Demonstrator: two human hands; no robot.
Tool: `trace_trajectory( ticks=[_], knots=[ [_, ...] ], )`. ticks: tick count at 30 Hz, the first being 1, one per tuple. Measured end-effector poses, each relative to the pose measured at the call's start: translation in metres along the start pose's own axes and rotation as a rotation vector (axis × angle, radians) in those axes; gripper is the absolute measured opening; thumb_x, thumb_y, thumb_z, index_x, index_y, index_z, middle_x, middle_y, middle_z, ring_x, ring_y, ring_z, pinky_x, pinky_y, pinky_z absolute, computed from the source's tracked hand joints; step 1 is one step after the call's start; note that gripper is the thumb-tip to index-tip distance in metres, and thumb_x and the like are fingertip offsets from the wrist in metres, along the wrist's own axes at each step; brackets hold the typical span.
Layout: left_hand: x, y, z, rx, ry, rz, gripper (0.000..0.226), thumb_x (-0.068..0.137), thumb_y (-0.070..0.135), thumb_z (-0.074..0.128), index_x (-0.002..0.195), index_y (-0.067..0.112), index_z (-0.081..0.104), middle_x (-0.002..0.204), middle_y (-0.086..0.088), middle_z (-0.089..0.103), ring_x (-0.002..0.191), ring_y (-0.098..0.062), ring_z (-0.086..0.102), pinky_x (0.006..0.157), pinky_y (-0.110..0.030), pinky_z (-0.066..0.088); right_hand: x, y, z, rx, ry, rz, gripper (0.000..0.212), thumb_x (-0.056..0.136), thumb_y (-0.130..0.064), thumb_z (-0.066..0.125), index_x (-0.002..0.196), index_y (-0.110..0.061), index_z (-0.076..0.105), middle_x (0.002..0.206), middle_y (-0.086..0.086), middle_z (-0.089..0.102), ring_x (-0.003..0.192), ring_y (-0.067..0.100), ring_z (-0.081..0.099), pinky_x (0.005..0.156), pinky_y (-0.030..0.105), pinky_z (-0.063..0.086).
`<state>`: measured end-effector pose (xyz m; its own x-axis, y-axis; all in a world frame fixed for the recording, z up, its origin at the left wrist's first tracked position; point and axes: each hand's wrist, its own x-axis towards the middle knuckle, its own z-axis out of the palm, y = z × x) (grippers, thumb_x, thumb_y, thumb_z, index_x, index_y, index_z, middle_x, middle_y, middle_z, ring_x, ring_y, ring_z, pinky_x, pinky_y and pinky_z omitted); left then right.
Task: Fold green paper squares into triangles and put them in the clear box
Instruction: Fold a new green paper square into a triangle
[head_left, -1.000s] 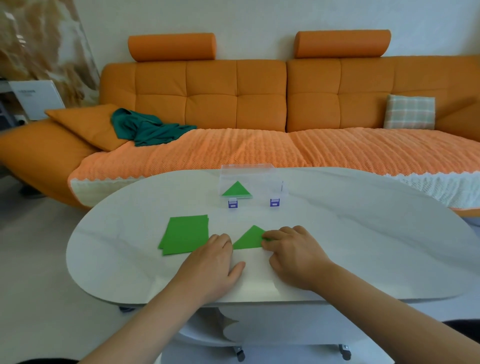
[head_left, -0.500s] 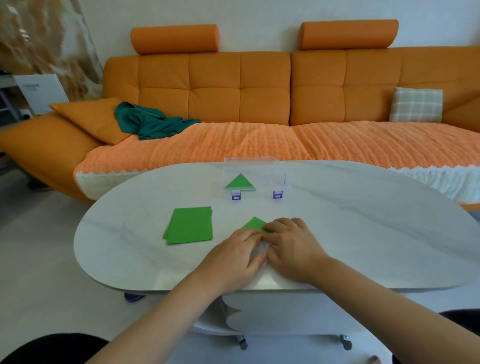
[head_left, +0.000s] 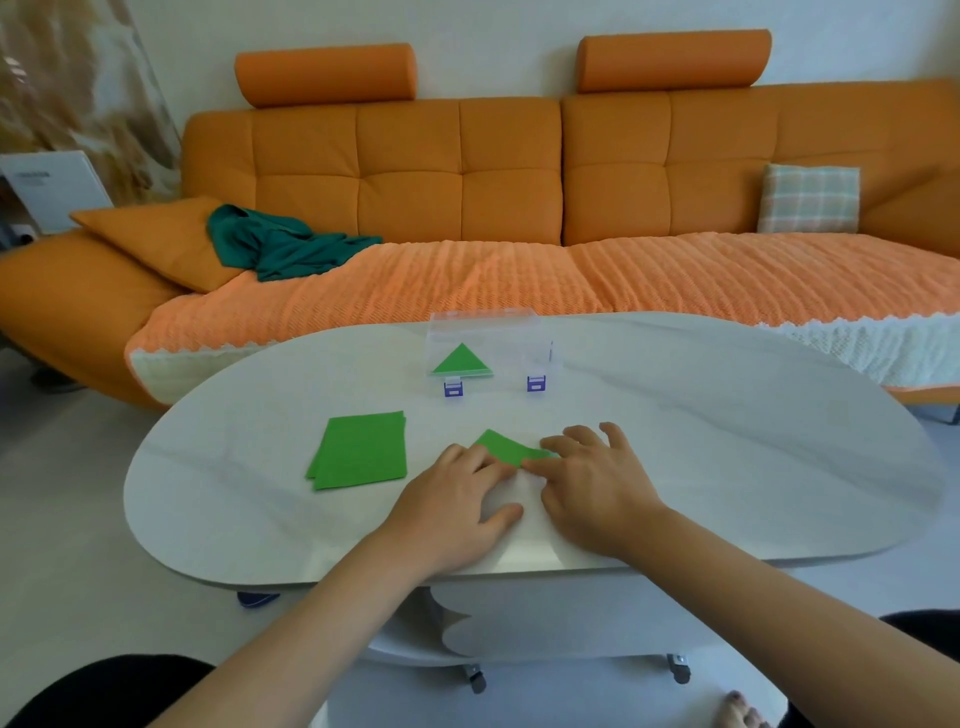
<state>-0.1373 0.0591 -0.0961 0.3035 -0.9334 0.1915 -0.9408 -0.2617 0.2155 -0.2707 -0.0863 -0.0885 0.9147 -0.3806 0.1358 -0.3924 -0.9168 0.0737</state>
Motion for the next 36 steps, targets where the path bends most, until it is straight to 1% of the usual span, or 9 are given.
trace_trajectory(
  ticks=[2, 4, 11, 17, 22, 27, 30, 33, 36],
  knots=[
    [0.001, 0.002, -0.001, 0.018, -0.013, -0.006, 0.053, 0.093, 0.06, 0.043, 0.139, 0.035, 0.047, 0.127, 0.015, 0.044, 0.121, -0.009, 0.037, 0.099, -0.027, 0.039, -0.003, 0.006, -0.003, 0.015, -0.031, 0.031, 0.048, 0.093, -0.035, 0.03, 0.132, -0.043, 0.057, 0.143, -0.004, 0.053, 0.134, 0.023, 0.042, 0.11, 0.052, 0.021],
    [0.003, 0.003, -0.002, 0.034, -0.017, -0.014, 0.054, 0.092, 0.06, 0.044, 0.14, 0.036, 0.046, 0.127, 0.014, 0.044, 0.121, -0.009, 0.037, 0.097, -0.027, 0.039, -0.006, 0.012, -0.004, 0.021, -0.034, 0.059, 0.044, 0.097, -0.034, 0.035, 0.137, -0.044, 0.051, 0.149, -0.007, 0.045, 0.139, 0.021, 0.035, 0.113, 0.05, 0.015],
    [0.005, 0.002, -0.001, 0.021, -0.002, 0.001, 0.05, 0.093, 0.055, 0.045, 0.139, 0.034, 0.049, 0.126, 0.016, 0.044, 0.12, -0.008, 0.037, 0.097, -0.026, 0.04, -0.014, 0.022, -0.005, 0.063, -0.02, 0.108, 0.044, 0.096, -0.034, 0.035, 0.134, -0.045, 0.053, 0.149, -0.008, 0.046, 0.136, 0.02, 0.037, 0.114, 0.046, 0.016],
    [0.019, -0.008, -0.006, -0.077, -0.018, -0.005, 0.032, 0.096, 0.049, 0.049, 0.12, 0.036, 0.066, 0.14, 0.013, 0.043, 0.133, -0.007, 0.032, 0.109, -0.032, 0.034, -0.005, 0.027, -0.003, 0.18, 0.069, 0.093, 0.037, 0.091, -0.034, 0.042, 0.12, -0.036, 0.066, 0.13, -0.01, 0.061, 0.117, 0.017, 0.053, 0.104, 0.036, 0.031],
    [0.036, -0.026, -0.012, -0.106, -0.077, 0.039, 0.029, 0.095, 0.043, 0.057, 0.121, 0.038, 0.067, 0.131, 0.021, 0.056, 0.122, -0.005, 0.046, 0.102, -0.033, 0.041, 0.016, 0.029, -0.005, 0.331, 0.05, -0.05, 0.035, 0.095, -0.039, 0.052, 0.13, -0.037, 0.057, 0.126, -0.01, 0.06, 0.114, 0.015, 0.055, 0.098, 0.034, 0.04],
    [0.049, -0.039, -0.012, -0.173, -0.04, 0.084, 0.037, 0.088, 0.04, 0.069, 0.124, 0.034, 0.067, 0.12, 0.017, 0.065, 0.111, -0.005, 0.054, 0.099, -0.027, 0.042, 0.038, 0.03, 0.001, 0.41, 0.008, -0.155, 0.032, 0.087, -0.047, 0.067, 0.117, -0.038, 0.067, 0.114, -0.013, 0.062, 0.101, 0.012, 0.053, 0.09, 0.032, 0.044],
    [0.052, -0.044, -0.01, -0.148, -0.01, 0.154, 0.029, 0.091, 0.034, 0.067, 0.119, 0.029, 0.07, 0.114, 0.015, 0.069, 0.106, -0.005, 0.057, 0.096, -0.028, 0.045, 0.047, 0.035, 0.002, 0.343, 0.041, -0.249, 0.026, 0.088, -0.046, 0.066, 0.112, -0.036, 0.07, 0.106, -0.013, 0.066, 0.094, 0.012, 0.057, 0.081, 0.033, 0.046],
    [0.052, -0.047, -0.007, -0.127, 0.036, 0.21, 0.023, 0.092, 0.033, 0.063, 0.111, 0.024, 0.073, 0.106, 0.011, 0.072, 0.1, -0.008, 0.061, 0.09, -0.03, 0.048, 0.052, 0.038, 0.004, 0.171, 0.155, -0.371, 0.019, 0.092, -0.04, 0.058, 0.101, -0.032, 0.073, 0.092, -0.01, 0.069, 0.078, 0.017, 0.062, 0.066, 0.034, 0.048],
    [0.049, -0.048, -0.004, -0.14, 0.113, 0.216, 0.028, 0.091, 0.038, 0.057, 0.103, 0.02, 0.076, 0.098, 0.009, 0.074, 0.092, -0.008, 0.064, 0.084, -0.03, 0.052, 0.056, 0.035, 0.009, 0.098, 0.275, -0.395, 0.027, 0.094, -0.031, 0.046, 0.087, -0.026, 0.072, 0.075, -0.005, 0.067, 0.063, 0.021, 0.059, 0.063, 0.035, 0.046]
  ],
)
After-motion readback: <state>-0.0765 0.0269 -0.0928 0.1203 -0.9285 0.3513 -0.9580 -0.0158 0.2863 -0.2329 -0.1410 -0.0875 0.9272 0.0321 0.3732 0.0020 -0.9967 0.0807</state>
